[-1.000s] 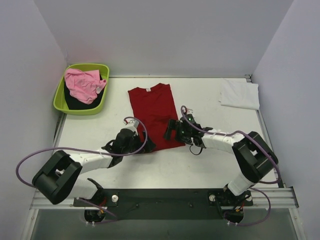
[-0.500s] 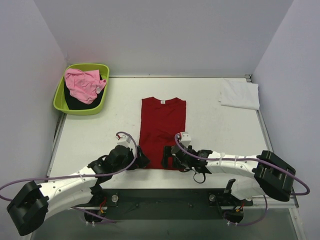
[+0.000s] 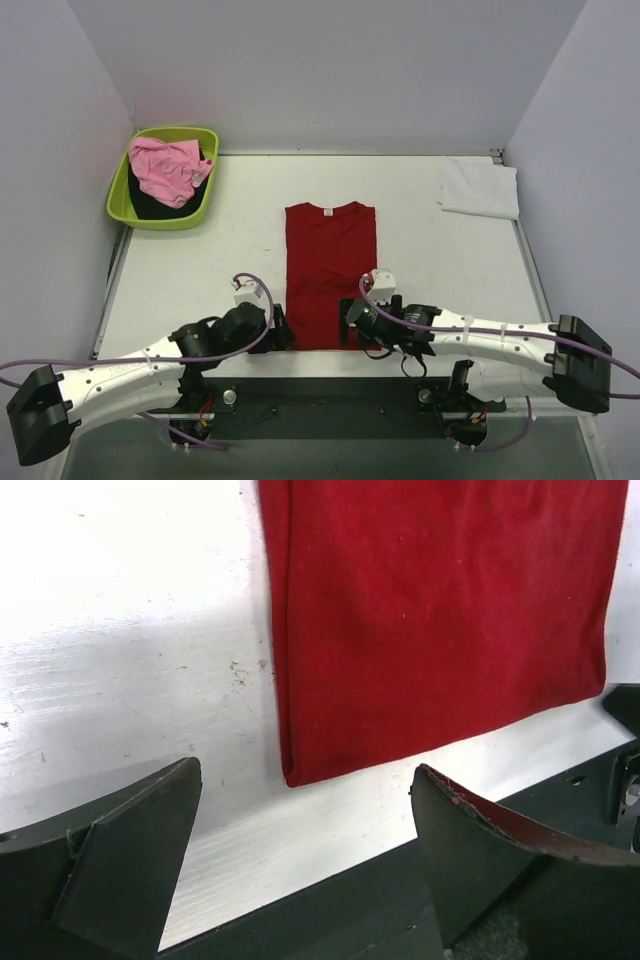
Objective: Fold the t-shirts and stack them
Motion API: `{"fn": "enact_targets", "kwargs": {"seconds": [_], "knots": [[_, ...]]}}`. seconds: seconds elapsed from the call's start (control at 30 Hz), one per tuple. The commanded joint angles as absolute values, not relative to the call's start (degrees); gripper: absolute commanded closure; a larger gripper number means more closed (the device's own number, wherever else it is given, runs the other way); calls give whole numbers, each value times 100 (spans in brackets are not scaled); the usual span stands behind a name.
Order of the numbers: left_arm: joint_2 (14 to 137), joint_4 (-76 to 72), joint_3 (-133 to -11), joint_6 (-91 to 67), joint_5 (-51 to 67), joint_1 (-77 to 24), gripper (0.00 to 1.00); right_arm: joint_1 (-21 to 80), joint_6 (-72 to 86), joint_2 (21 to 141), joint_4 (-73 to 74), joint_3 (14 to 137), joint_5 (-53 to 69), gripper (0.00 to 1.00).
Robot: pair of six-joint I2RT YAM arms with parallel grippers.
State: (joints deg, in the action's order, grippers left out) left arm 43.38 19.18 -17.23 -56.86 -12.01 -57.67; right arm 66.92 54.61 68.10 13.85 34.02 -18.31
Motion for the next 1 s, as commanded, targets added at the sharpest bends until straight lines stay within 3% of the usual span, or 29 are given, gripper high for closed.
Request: {"fn": "enact_targets", "kwargs": {"seconds": [0.0, 0.43, 0.63, 0.73, 0.97], "knots": [[4623, 2207, -2022, -5836, -1231, -5792, 5, 6741, 5396, 6023, 2539, 3920, -2504, 0], [5369, 1627, -1775, -6108, -1002, -5862, 19, 6811, 6020, 5106, 3138, 3270, -2575, 0], [5958, 1485, -1933, -6249, -1028, -6029, 34, 6864, 6126, 5089, 3120, 3155, -2575, 0], [6160, 1625, -2074, -6293, -1081, -6117, 47, 6855, 6161, 5036, 3094, 3085, -2584, 0], [6451, 1846, -2233, -6346, -1160, -6214, 60, 6864, 6223, 4913, 2944, 2909, -2505, 0]]}}
